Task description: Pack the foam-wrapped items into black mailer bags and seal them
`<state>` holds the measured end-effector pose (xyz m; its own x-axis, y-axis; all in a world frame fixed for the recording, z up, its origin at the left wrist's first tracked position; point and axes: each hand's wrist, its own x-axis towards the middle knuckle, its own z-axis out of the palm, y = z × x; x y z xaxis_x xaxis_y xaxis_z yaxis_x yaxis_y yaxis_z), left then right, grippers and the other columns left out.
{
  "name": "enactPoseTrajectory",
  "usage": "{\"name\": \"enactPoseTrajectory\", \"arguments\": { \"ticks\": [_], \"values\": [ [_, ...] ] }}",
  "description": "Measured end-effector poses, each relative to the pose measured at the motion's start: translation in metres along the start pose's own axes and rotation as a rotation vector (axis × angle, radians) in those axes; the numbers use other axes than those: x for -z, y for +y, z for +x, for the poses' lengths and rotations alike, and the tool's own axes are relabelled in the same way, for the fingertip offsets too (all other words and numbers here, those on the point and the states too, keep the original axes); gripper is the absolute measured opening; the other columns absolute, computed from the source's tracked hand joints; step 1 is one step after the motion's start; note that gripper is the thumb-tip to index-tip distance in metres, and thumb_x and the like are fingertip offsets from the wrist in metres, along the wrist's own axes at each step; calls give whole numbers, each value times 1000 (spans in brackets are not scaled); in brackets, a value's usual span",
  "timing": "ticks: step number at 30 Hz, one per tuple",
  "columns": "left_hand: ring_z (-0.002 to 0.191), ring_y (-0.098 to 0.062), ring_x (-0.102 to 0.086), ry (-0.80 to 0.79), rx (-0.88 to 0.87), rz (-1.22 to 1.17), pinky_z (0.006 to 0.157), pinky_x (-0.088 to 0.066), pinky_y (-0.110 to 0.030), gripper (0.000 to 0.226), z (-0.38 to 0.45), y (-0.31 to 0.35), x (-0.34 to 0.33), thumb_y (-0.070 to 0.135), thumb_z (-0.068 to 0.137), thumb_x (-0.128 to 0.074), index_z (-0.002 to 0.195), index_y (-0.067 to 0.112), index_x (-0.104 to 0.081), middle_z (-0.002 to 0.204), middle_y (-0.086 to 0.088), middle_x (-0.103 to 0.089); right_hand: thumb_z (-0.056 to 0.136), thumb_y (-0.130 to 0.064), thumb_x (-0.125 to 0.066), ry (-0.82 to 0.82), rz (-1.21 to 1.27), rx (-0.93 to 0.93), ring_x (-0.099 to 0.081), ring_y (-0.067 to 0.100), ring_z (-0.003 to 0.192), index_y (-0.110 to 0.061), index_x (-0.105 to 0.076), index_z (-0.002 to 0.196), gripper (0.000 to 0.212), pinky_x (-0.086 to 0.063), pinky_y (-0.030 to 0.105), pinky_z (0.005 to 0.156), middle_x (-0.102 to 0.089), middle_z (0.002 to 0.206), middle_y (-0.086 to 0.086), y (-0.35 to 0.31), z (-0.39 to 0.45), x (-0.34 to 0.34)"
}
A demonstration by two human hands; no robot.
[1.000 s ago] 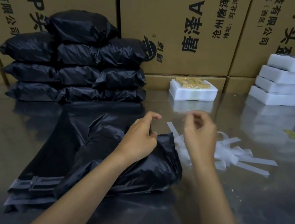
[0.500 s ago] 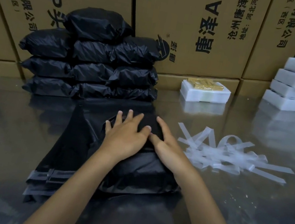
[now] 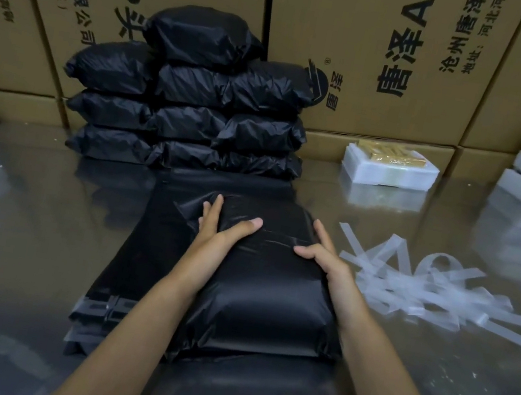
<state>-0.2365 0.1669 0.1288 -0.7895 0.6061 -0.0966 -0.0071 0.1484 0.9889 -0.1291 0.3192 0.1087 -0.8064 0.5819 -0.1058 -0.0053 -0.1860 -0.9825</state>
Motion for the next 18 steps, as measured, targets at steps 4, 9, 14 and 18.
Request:
{"name": "enactPoseTrajectory", "arguments": {
  "ticks": [4,9,14,18],
  "values": [
    [123,-12,-53,-25,54,-122,91,-48,-32,102,-5,-4,3,65,65,-78,150,54,-22,151,14,-38,94,8,-53,58,-116,-22,-43,18,127,-16,-27,157,72,-42,9,59,-36,156,10,-10,8,-3],
    [99,1,-56,-36,56,-159,71,-47,-23,101,-10,-4,4,66,66,-78,150,51,-23,105,34,-43,95,10,-51,48,-167,-21,-42,21,134,-15,-25,157,72,-42,7,76,-32,158,10,-10,5,-5],
    [107,-8,-60,-72,86,-192,77,-50,-28,103,-20,-2,5,65,64,-79,149,54,-22,117,21,-51,97,7,-49,10,-143,-21,-38,22,140,-21,-20,159,74,-40,16,96,-25,163,8,-12,-9,-9],
    [104,-9,-62,-77,80,-168,74,-52,-26,98,-18,-2,8,57,70,-80,149,54,-22,108,24,-51,96,7,-47,-2,-122,26,-50,6,110,-23,-23,158,73,-44,1,61,-35,155,4,-8,-19,-8]
  ]
}}
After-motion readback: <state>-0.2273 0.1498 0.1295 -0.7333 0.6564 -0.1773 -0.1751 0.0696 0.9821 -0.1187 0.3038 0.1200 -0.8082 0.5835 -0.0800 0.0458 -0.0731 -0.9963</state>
